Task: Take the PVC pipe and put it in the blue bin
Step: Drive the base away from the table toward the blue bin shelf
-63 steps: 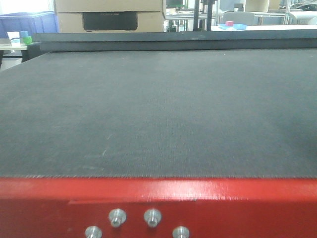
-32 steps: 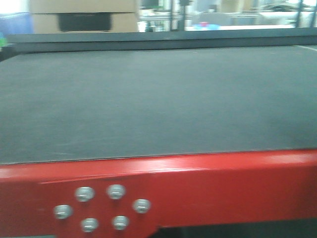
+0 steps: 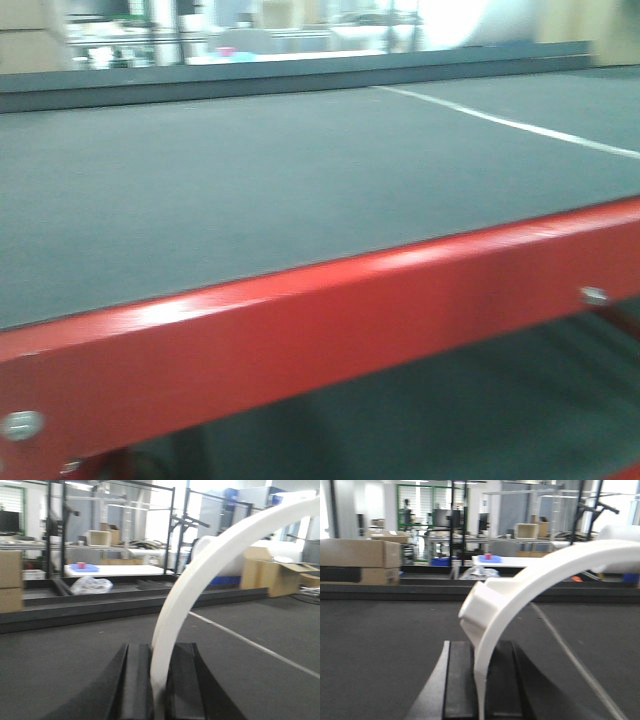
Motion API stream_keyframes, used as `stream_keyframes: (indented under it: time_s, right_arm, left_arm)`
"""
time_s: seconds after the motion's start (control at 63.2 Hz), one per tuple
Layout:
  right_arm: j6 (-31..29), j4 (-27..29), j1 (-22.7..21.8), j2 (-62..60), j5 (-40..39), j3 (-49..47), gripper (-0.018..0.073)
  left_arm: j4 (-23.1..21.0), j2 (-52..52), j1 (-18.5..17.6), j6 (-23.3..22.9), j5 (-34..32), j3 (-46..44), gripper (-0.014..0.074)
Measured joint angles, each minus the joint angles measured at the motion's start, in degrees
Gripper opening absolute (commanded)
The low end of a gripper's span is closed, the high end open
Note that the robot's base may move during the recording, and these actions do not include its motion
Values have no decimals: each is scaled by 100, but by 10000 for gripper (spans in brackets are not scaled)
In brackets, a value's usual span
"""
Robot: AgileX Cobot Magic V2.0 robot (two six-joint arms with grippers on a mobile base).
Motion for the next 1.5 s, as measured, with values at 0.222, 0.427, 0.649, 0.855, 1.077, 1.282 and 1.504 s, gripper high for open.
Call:
stream_keyframes:
  time_s: [0.222,0.427,0.649,0.855,1.077,1.282,1.504]
  right_arm:
    - [0,0,0,0,0,0,-168]
    - [0,0,0,0,0,0,-168]
    - [0,0,0,0,0,0,-168]
    - [0,0,0,0,0,0,-168]
    - [0,0,0,0,0,0,-168]
    - [0,0,0,0,0,0,-168]
    - [0,0,0,0,0,0,-168]
  left_arm:
    - [0,0,0,0,0,0,-111]
    - [0,0,0,0,0,0,-111]
    - [0,0,0,0,0,0,-111]
    - [0,0,0,0,0,0,-111]
    - [0,0,0,0,0,0,-111]
    - [0,-8,0,0,0,0,-111]
    - [0,-8,0,0,0,0,-111]
